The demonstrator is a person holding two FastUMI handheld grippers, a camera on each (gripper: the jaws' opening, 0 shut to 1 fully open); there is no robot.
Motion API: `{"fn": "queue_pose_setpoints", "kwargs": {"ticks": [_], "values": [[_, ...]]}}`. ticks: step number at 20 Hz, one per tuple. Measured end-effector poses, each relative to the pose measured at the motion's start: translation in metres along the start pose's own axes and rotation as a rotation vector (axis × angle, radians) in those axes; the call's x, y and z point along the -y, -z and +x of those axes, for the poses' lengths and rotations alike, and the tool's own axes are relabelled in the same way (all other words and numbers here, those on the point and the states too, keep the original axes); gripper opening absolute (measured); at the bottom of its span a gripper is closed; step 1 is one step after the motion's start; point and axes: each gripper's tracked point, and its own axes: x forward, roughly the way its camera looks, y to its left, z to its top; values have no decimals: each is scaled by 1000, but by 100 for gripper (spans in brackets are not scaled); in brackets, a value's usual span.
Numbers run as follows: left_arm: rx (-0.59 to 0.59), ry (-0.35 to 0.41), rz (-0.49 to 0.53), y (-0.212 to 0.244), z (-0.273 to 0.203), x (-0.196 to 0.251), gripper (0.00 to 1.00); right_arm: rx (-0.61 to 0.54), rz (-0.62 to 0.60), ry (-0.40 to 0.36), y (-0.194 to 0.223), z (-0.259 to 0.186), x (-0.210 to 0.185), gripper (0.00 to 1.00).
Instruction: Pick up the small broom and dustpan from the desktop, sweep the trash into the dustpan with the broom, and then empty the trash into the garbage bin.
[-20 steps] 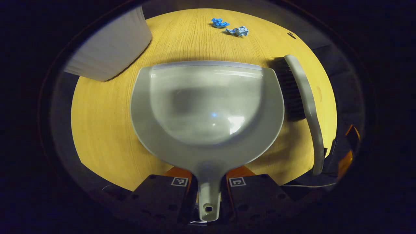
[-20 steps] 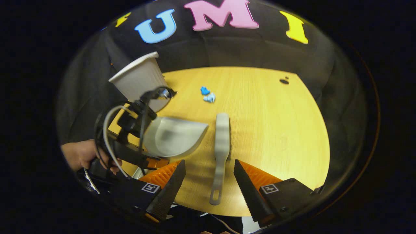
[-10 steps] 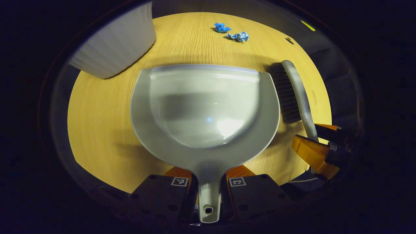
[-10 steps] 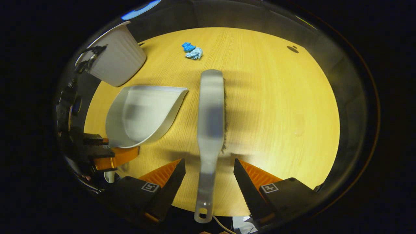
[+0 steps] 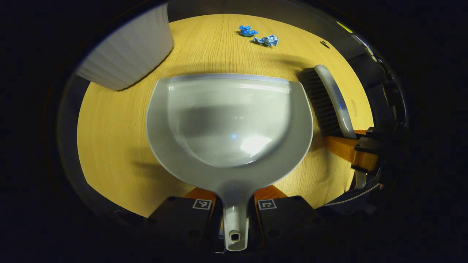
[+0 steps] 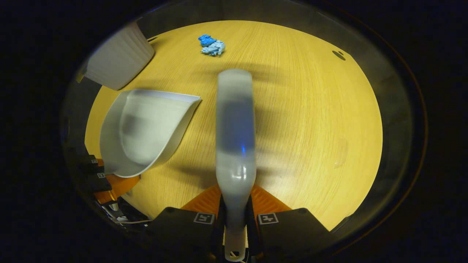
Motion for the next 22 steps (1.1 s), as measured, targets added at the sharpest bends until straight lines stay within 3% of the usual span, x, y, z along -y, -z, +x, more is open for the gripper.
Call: {"fn": "queue_pose_setpoints", "kwargs": {"ticks": [3, 4, 10, 11, 13, 17, 22], "values": [[5, 5, -3, 1, 1, 0, 29, -1, 15, 2, -12, -9, 9, 29], [10, 4, -11, 0, 1, 1, 29, 23, 25, -2, -19, -16, 9, 24], [30, -25, 14, 0, 3, 1, 29, 88, 3, -24, -55, -41, 31, 29], [27, -22, 15, 1, 2, 1, 30, 93, 25, -36, -61, -43, 35, 24], [12, -26, 28, 4, 1, -2, 29, 107, 68, -58, -80, -48, 43, 28], [-20, -44, 74, 10, -3, -15, 30, 140, -86, 28, -130, -54, 76, 28], [-46, -81, 206, -10, -13, -38, 30, 173, -271, 98, -231, -54, 84, 28]]}}
